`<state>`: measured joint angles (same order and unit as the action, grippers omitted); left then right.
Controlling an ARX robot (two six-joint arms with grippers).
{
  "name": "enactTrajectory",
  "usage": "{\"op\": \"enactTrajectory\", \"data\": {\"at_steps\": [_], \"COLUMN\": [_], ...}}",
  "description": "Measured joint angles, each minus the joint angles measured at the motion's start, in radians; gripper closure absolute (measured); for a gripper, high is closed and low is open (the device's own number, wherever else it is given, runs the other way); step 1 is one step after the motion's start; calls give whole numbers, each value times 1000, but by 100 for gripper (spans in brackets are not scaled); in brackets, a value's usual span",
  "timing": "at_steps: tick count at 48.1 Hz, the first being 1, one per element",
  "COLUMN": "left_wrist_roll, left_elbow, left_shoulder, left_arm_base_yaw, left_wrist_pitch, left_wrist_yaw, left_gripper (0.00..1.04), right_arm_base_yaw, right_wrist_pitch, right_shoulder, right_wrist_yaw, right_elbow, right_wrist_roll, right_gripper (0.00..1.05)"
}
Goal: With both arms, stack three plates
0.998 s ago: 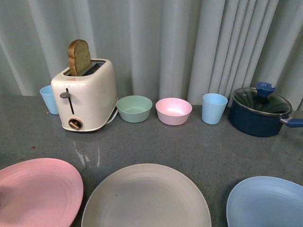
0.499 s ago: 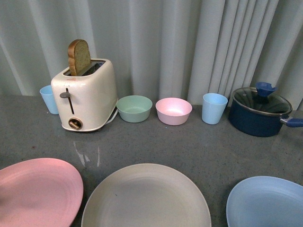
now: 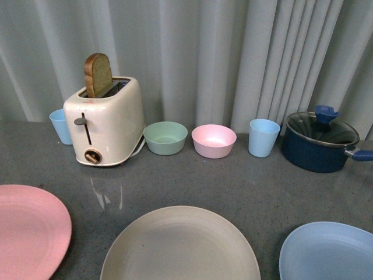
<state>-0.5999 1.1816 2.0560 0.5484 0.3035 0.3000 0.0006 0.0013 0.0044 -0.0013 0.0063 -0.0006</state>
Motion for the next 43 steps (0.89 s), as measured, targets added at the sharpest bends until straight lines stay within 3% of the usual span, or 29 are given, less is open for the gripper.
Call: {"op": "enactTrajectory", "data": {"at_steps": [8,15,27,43], "left_wrist_roll": [13,97,185,415], "left_elbow": [92,94,-26,-204], "left_shoulder": [-43,-112,-276,-306], "left_arm_base_yaw": [59,56,-146,-590], "left_wrist_pitch": [109,203,201,10], "left_wrist_yaw": [5,101,132,51], "left_gripper": [101,101,101,101], "right_arm_base_yaw": [0,0,0,0], "right_wrist_pitch": [0,0,0,0], "right_shoulder": [0,0,0,0], "right_wrist_yaw": [0,0,0,0], "right_elbow": [0,0,0,0], "right_wrist_roll": [0,0,0,0], "right_gripper": [7,7,7,7]}}
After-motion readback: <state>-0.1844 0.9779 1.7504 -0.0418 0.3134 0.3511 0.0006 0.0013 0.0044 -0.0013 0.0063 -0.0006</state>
